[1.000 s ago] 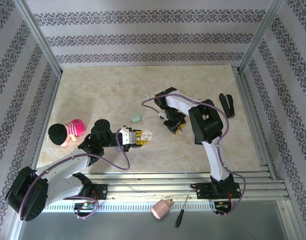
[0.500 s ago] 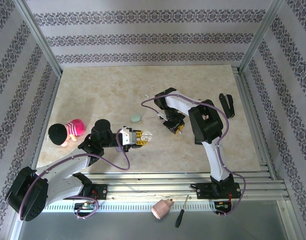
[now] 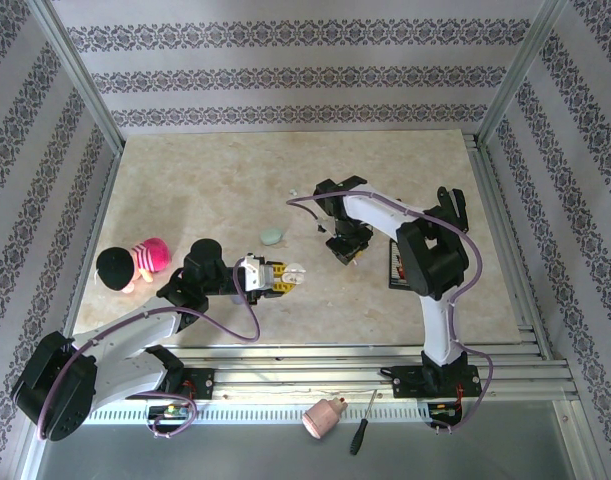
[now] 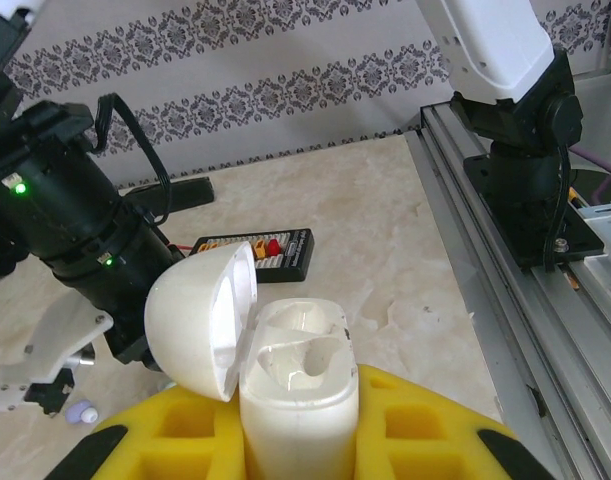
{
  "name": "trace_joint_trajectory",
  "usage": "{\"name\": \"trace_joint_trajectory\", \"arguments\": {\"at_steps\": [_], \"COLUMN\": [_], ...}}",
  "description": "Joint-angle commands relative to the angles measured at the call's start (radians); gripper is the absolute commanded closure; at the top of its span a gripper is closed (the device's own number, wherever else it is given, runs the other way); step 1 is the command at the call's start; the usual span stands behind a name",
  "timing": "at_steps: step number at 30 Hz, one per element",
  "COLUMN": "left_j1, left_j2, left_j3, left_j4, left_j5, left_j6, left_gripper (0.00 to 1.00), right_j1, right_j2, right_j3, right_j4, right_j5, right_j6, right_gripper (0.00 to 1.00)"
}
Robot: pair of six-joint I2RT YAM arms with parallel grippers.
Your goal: Insert the wireless bluetooth earbuds into the charging case
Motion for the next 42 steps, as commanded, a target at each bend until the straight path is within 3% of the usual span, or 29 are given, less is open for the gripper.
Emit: {"name": "trace_joint_trajectory", "arguments": {"at_steps": [1, 12, 15, 20, 30, 42], "left_j1": [-0.017, -0.018, -0.018, -0.018, -0.018, -0.018], "left_j2": [0.006, 0.011, 0.010, 0.003, -0.008, -0.010], "left_j3": [0.018, 0.017, 0.016, 0.016, 0.018, 0.020], "left_j4": [-0.002, 0.007, 0.005, 0.005, -0.020, -0.033], "left_j5": [0.032, 0.033, 0.032, 0.028, 0.020, 0.018], "left_j6": [0.015, 0.011, 0.013, 0.014, 0.033, 0.044], "left_gripper": [1.00, 1.00, 1.00, 1.00, 1.00, 1.00], "right_j1": [0.028, 0.067, 0.078, 0.083, 0.081, 0.060], "right_j2": [-0.003, 0.015, -0.019, -0.033, 0.076, 0.153], "right_j3": [-0.031, -0.079, -0.060, -0.004, 0.149, 0.188], "right_j4": [0.008, -0.041, -0.048, -0.049, -0.079, -0.085], "right_j5": [-0.033, -0.011, -0.006, 0.028, 0.097, 0.035], "right_j6": [0.000, 0.008, 0.009, -0.013, -0.087, -0.081], "right_gripper": [0.73, 0.73, 0.69, 0.53, 0.46, 0.36]}}
